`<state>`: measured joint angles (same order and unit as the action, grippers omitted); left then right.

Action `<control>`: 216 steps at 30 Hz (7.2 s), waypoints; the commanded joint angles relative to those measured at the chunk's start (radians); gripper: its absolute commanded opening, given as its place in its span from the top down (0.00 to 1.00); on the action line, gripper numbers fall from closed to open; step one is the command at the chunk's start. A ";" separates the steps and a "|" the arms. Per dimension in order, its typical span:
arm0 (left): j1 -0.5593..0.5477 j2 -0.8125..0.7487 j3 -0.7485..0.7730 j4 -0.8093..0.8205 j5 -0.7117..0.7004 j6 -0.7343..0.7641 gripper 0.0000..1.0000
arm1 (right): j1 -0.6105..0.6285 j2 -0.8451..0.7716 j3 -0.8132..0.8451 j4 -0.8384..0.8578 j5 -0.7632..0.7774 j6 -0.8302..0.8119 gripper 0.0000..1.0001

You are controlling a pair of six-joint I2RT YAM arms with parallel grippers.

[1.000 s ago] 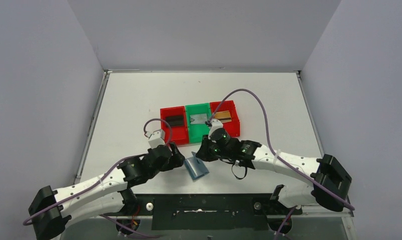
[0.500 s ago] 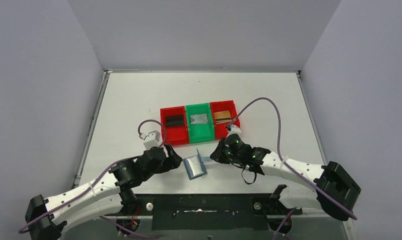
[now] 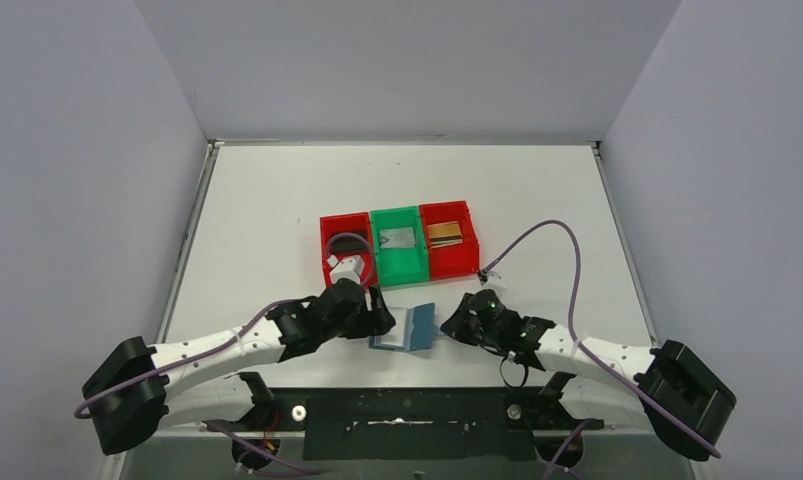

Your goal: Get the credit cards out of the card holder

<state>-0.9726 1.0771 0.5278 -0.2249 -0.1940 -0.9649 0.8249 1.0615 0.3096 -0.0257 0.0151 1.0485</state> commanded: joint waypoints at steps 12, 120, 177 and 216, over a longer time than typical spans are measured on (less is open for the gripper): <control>0.002 0.162 0.070 0.180 0.047 0.028 0.41 | -0.008 0.125 0.070 0.049 0.023 -0.048 1.00; -0.102 0.298 0.252 -0.096 -0.131 -0.058 0.36 | -0.017 0.137 0.099 0.007 0.019 -0.057 1.00; -0.100 0.408 0.199 0.324 0.106 -0.053 0.37 | -0.018 0.083 0.082 -0.007 0.030 -0.043 0.97; -0.107 0.799 0.536 0.295 0.150 0.107 0.53 | -0.018 -0.437 0.101 -0.594 0.475 0.219 0.61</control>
<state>-1.0782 1.8210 1.0412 0.0799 -0.0296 -0.8768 0.8112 0.6365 0.3866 -0.5976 0.4206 1.2507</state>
